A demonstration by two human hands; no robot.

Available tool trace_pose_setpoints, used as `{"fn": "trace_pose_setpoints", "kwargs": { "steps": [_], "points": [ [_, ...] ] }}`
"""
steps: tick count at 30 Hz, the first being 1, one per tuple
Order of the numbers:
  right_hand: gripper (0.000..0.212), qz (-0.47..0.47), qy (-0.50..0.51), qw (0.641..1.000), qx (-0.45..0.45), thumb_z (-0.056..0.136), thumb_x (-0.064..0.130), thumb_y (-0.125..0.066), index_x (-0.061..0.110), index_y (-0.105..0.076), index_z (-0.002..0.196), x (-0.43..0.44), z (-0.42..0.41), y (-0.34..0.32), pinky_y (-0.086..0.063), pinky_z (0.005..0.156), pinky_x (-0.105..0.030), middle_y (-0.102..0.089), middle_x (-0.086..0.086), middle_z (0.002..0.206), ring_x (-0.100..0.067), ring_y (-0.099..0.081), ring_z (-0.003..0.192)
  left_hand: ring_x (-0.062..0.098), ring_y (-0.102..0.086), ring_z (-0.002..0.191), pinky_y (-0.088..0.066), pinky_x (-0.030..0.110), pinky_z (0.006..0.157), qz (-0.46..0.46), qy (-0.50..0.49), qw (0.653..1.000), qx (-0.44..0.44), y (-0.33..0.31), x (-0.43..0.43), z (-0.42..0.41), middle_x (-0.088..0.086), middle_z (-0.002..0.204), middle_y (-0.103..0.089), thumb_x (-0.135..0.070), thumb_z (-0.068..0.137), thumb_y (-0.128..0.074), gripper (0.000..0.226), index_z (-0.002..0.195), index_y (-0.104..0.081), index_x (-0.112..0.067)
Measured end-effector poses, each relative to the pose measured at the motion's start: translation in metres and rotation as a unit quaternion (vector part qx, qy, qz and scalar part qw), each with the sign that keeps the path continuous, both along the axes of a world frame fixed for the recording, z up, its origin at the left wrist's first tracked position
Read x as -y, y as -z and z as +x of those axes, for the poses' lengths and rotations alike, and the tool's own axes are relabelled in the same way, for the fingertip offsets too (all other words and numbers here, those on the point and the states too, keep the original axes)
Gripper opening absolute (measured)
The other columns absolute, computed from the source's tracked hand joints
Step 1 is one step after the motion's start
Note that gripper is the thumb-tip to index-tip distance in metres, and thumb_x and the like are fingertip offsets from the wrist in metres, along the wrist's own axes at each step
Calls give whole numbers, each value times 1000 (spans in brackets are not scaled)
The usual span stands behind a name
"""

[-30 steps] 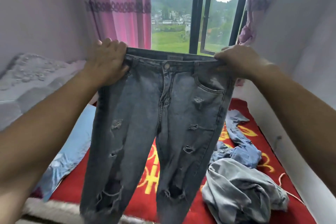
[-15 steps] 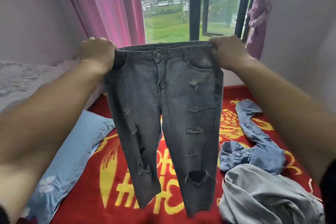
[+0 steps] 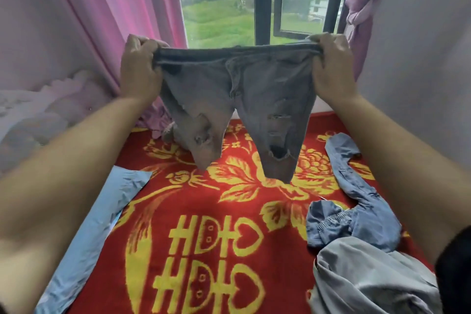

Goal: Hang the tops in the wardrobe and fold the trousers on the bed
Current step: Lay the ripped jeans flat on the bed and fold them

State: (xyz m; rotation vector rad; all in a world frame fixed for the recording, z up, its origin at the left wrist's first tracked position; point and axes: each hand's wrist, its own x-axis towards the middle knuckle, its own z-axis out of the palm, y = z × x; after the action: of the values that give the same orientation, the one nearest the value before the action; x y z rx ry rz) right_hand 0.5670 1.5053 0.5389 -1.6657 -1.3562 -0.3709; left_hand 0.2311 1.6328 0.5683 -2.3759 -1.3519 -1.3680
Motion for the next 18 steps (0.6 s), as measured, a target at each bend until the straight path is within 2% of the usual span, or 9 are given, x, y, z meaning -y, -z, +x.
{"fn": "trace_pose_setpoints", "kwargs": {
  "steps": [4,6,9,11,14,16,18],
  "points": [
    [33,-65,0,998,14,96,8,-46,11,-61,125,26,-29,65,-43,94,-34,-53,-19,121,-35,-57,108,35,-54,100,-43,37,89,-45,24,996,-67,80,16,-42,17,109,-55,4,84,-50,37,113,-70,-10],
    [29,-105,-7,994,5,96,14,-49,15,-63,122,50,-50,110,-46,93,-38,-53,-15,120,-34,-59,104,38,-54,98,-46,44,85,-72,18,991,-112,132,32,-67,16,104,-58,1,81,-56,35,109,-72,-10],
    [28,-207,8,978,-5,95,17,-55,17,-64,121,97,-86,191,-52,85,-45,-54,-12,120,-37,-61,101,39,-57,92,-49,47,76,-132,8,975,-180,218,71,-102,13,97,-64,-4,77,-66,25,99,-75,-11],
    [28,-300,17,954,-6,95,20,-57,18,-64,122,132,-109,250,-52,80,-47,-56,-12,120,-39,-62,98,38,-59,88,-46,45,73,-166,16,958,-233,280,102,-123,9,90,-66,-7,74,-74,19,91,-78,-15],
    [34,-444,28,896,3,93,21,-58,23,-64,127,187,-140,340,-52,80,-45,-57,-9,123,-37,-65,99,32,-58,89,-40,41,74,-209,35,912,-352,369,147,-146,3,90,-65,-15,75,-77,15,85,-79,-26],
    [37,-525,26,851,4,94,22,-57,28,-62,130,221,-161,394,-51,82,-41,-57,-7,125,-34,-64,103,27,-53,104,-36,37,82,-257,42,858,-442,425,176,-156,-3,106,-61,-25,86,-64,18,98,-75,-33],
    [38,-584,22,812,0,96,21,-53,31,-60,132,252,-180,440,-52,83,-39,-56,-5,126,-32,-64,105,23,-49,114,-36,35,85,-299,55,809,-503,475,206,-166,-4,117,-57,-24,92,-54,25,109,-71,-33]
  ]
}}
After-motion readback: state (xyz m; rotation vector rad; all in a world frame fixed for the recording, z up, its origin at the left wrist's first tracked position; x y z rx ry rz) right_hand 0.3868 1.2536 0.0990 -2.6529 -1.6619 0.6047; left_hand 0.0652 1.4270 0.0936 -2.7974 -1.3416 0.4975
